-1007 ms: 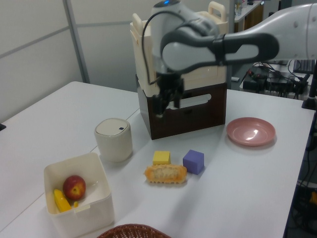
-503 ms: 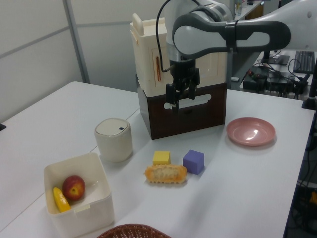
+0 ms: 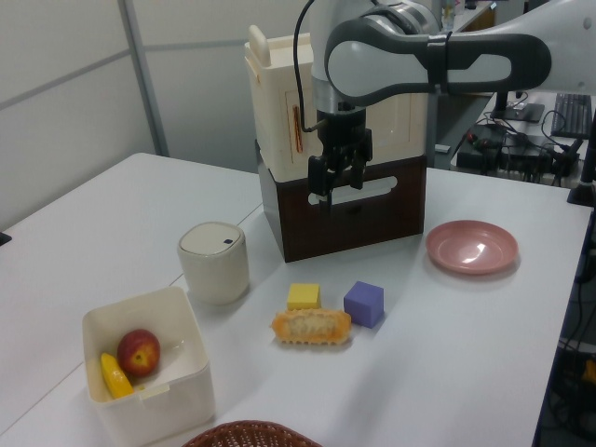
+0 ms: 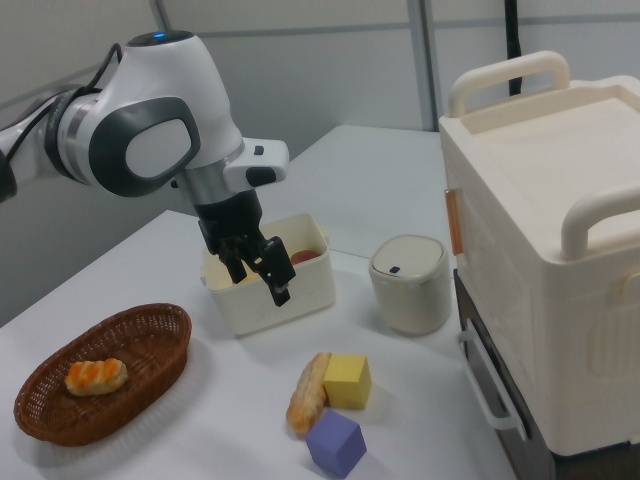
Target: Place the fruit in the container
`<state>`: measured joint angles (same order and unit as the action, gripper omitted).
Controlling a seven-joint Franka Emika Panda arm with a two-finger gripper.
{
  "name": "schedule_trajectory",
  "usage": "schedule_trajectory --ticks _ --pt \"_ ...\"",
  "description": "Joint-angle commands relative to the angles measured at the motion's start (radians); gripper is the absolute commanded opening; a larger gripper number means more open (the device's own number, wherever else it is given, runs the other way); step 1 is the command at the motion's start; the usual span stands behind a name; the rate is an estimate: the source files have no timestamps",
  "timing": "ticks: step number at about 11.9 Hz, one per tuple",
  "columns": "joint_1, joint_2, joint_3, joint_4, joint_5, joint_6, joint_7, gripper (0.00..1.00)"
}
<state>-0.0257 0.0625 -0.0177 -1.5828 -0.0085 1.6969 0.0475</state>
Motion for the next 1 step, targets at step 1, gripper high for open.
schedule_trajectory --ticks 1 --pt "-0.005 -0.026 0.016 -0.023 0.051 -0.034 0.006 1.0"
